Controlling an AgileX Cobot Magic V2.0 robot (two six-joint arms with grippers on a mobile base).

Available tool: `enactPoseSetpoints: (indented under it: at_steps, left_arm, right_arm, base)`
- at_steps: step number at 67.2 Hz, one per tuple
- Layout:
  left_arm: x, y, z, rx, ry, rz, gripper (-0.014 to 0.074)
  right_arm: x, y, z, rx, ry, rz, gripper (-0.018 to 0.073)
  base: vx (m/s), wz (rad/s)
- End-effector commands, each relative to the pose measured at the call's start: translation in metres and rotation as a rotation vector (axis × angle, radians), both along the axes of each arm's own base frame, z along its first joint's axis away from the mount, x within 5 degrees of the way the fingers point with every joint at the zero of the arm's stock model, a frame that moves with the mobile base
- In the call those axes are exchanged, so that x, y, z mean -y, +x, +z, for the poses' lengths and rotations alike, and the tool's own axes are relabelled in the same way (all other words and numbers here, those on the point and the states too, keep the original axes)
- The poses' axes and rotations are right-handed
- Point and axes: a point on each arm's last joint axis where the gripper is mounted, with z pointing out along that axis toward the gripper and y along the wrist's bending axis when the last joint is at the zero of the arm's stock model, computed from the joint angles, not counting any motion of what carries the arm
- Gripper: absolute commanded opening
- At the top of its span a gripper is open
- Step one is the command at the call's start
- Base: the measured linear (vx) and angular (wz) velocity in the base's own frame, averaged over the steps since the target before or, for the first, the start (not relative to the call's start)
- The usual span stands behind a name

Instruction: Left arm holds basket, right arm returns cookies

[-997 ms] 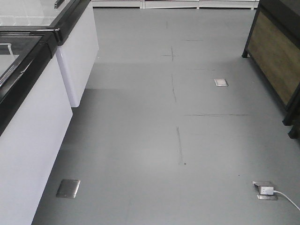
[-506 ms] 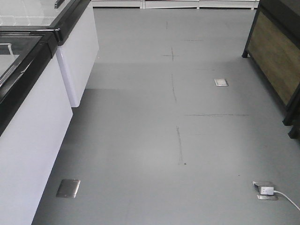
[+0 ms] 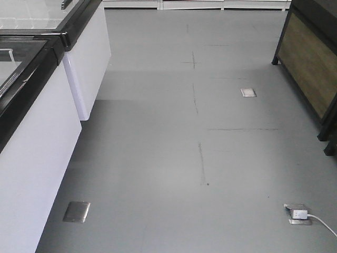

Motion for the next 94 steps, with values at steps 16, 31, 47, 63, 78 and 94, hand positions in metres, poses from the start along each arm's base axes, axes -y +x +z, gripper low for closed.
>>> enactPoseSetpoints:
  at_steps: [16, 31, 47, 63, 78, 94]
  left_arm:
    - [0.001, 0.001, 0.017, 0.093, -0.016, -0.004, 0.0647]
    - [0.004, 0.002, 0.020, 0.103, -0.479, 0.019, 0.0546]
    - [0.002, 0.003, 0.029, 0.204, -0.720, 0.031, 0.0475]
    - [-0.019, 0.024, 0.036, 0.375, -0.901, 0.181, 0.0468]
    - [-0.074, 0.027, 0.036, 0.476, -0.887, 0.549, 0.0468]
    - [-0.112, 0.036, 0.041, 0.488, -0.909, 0.732, 0.0468]
  right_arm:
    - [0.001, 0.000, 0.006, 0.072, -0.014, -0.012, -0.0008]
    - [0.001, 0.000, 0.006, 0.072, -0.014, -0.012, -0.0008]
    - [0.001, 0.000, 0.006, 0.072, -0.014, -0.012, -0.0008]
    - [0.001, 0.000, 0.006, 0.073, -0.014, -0.012, -0.0008]
    - [0.001, 0.000, 0.006, 0.072, -0.014, -0.012, -0.0008]
    - [0.001, 0.000, 0.006, 0.072, -0.014, -0.012, -0.0008]
  base:
    - [0.00, 0.00]
    - [0.00, 0.00]
    - [0.00, 0.00]
    - [0.00, 0.00]
    - [0.00, 0.00]
    - [0.00, 0.00]
